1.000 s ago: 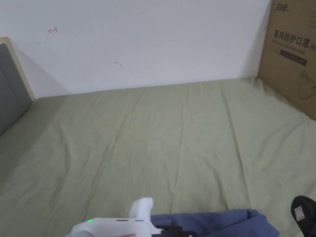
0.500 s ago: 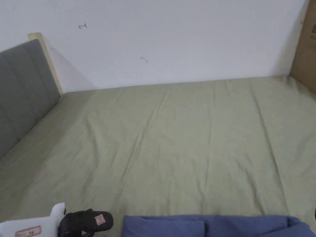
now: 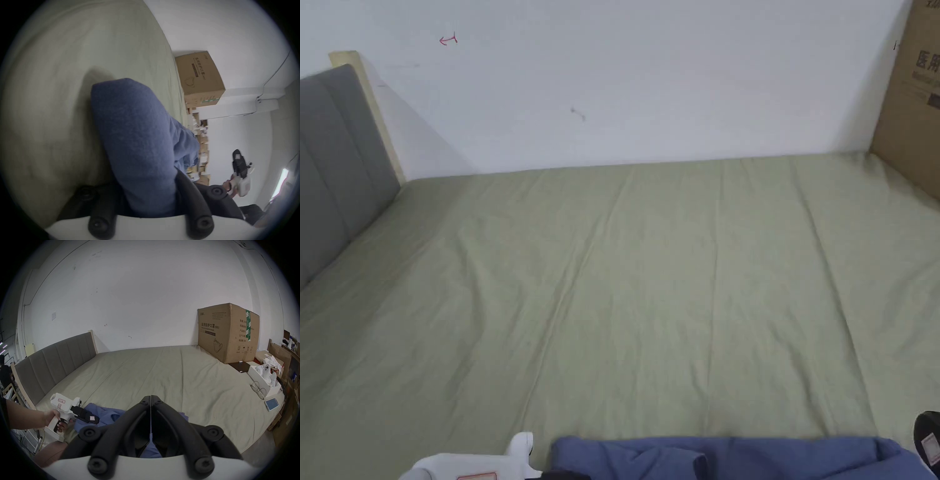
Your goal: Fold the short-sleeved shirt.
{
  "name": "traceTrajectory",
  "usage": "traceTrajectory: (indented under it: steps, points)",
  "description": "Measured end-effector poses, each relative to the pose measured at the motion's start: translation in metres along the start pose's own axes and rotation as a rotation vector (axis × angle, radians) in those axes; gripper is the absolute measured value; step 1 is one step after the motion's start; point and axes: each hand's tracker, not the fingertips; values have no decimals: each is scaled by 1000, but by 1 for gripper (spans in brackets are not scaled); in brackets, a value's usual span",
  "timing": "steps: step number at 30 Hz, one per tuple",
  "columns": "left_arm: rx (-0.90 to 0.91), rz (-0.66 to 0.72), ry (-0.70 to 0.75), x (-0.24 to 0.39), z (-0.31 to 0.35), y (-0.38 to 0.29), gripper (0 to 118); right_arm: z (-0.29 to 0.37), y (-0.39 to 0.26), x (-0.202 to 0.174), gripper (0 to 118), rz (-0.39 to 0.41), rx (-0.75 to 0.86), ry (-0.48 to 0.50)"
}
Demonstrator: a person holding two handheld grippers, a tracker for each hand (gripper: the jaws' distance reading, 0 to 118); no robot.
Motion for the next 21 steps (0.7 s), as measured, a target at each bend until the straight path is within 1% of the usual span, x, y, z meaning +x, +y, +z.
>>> traceTrajectory:
  steps: [1, 3, 4, 6, 8, 10, 12, 15, 16, 17, 18, 19, 20, 21]
  points:
    - [-15, -40, 82, 12, -2, -3, 9, 0, -1, 0, 0, 2, -3, 2]
    - [-5, -130, 165, 35, 2, -12, 9, 0, -3, 0, 0, 1, -10, 12]
    - [-11, -146, 220, 47, 8, -13, 9, 1, -3, 1, 0, -2, -14, 20]
    - [14, -172, 251, 72, 26, -20, 9, 4, -4, 4, 0, -8, -8, 32]
    - [49, -219, 341, 93, 48, -25, 9, 7, -7, 9, 0, -17, 18, 34]
    - [104, -242, 495, 118, 72, -28, 9, 13, -8, 15, 0, -33, 76, 15]
    - [149, -265, 724, 142, 84, -35, 9, 18, -8, 21, 0, -53, 95, 9]
    - [142, -373, 870, 172, 71, -44, 9, 22, -10, 30, 0, -97, 101, 18]
    - [117, -406, 888, 181, 58, -46, 9, 23, -11, 32, 0, -104, 97, 14]
    - [101, -418, 868, 187, 46, -48, 9, 24, -12, 34, 0, -106, 95, 12]
    - [83, -402, 784, 192, 30, -48, 9, 26, -14, 35, 0, -109, 93, 12]
    - [69, -316, 618, 194, 15, -46, 9, 28, -16, 37, 0, -110, 91, 13]
    - [41, -252, 536, 195, -2, -44, 9, 31, -17, 38, 0, -109, 91, 14]
    - [19, -204, 500, 195, -25, -43, 10, 34, -17, 39, 0, -106, 92, 16]
